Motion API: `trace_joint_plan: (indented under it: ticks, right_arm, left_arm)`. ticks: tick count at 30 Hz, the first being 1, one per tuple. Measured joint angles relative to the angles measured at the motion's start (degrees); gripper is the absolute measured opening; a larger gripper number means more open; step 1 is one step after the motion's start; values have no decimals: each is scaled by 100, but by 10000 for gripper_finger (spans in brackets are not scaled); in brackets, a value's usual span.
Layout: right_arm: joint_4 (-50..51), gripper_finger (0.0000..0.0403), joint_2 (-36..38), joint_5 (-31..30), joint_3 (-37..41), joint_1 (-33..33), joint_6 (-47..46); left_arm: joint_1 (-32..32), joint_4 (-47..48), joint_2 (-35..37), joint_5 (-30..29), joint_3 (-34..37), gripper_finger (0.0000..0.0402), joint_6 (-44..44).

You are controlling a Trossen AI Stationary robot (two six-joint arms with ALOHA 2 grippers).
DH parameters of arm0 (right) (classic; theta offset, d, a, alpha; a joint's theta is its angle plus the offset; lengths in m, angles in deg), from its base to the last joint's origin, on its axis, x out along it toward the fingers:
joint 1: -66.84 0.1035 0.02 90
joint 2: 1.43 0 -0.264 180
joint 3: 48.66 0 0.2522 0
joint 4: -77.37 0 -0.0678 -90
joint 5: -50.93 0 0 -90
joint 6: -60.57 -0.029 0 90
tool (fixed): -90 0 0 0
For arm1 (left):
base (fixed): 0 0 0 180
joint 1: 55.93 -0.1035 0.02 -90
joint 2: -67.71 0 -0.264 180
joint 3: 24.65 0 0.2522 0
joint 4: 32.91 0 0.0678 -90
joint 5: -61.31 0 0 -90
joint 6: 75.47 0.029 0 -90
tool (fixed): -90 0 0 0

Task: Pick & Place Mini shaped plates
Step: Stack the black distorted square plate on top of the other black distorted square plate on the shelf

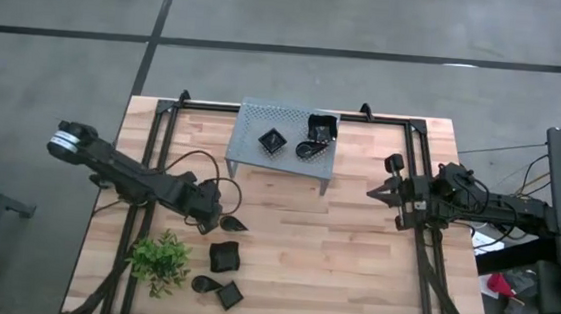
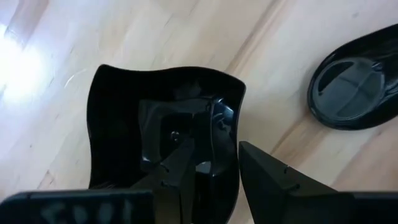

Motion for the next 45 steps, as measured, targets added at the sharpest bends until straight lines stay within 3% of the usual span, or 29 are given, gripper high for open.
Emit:
trace_joint_plan:
  ticks: [8,15,22,28,36,45]
  right_arm:
    - [-3,8,1,0,0,0,150]
    - [-4,8,1,0,0,0,152]
    - [-4,8,1,0,0,0,158]
    - [-4,8,1,2,0,0,156]
    - [-4,8,1,1,0,0,174]
    - [-4,8,1,2,0,0,149]
  left_arm:
    - [0,-18,-183,127,0,102,13]
    - [0,-67,-238,127,0,9,119]
    - [14,70,-7,131,-149,1,136]
    - [13,491,121,47,-857,0,344]
    - [17,996,123,-392,-1987,0,904]
    - [18,319,126,-1677,-2828,0,2563]
